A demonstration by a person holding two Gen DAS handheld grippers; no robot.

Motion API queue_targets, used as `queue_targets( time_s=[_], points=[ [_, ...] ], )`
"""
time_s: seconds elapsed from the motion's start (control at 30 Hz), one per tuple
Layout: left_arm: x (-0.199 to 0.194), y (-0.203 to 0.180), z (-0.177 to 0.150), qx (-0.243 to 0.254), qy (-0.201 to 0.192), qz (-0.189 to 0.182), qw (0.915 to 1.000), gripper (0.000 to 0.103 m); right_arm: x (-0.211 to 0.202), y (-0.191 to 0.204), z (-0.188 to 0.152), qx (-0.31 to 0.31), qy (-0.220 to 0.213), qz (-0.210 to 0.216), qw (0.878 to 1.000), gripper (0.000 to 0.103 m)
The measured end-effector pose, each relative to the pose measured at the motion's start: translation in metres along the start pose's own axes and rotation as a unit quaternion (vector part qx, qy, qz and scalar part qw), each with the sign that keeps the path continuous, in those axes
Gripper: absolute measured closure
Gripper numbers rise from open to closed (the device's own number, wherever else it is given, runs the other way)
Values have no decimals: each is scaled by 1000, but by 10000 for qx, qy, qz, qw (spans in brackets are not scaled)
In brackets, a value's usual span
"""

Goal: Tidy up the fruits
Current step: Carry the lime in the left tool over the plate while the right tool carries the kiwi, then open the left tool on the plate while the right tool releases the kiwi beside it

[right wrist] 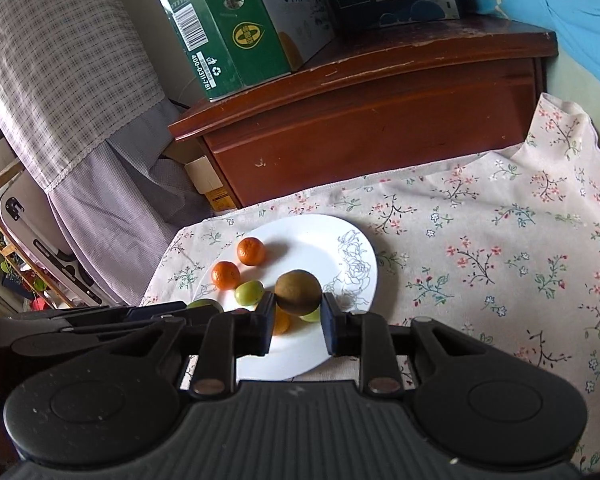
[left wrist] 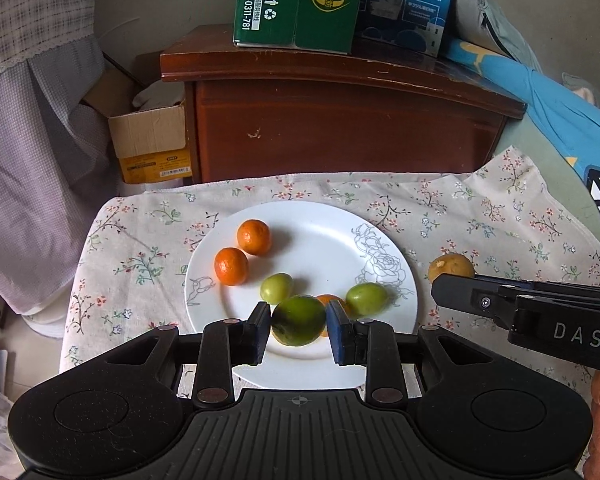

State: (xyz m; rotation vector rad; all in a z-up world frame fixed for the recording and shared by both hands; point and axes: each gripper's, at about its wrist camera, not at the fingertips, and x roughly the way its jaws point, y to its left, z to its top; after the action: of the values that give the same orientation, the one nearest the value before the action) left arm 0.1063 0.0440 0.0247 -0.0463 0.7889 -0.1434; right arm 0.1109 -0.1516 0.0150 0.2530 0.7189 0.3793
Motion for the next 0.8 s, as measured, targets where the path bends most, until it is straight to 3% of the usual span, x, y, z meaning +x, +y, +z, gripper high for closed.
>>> queue_targets(
  time_s=[0.23, 0.8],
  points=[
    [18, 17, 6, -298, 161, 198, 9992, 75, 29, -4, 7, 32, 84, 25, 10000, 78],
    [37, 19, 7, -344, 269, 298, 9986, 73, 75, -10, 10, 361, 209, 64, 9991, 76]
  ],
)
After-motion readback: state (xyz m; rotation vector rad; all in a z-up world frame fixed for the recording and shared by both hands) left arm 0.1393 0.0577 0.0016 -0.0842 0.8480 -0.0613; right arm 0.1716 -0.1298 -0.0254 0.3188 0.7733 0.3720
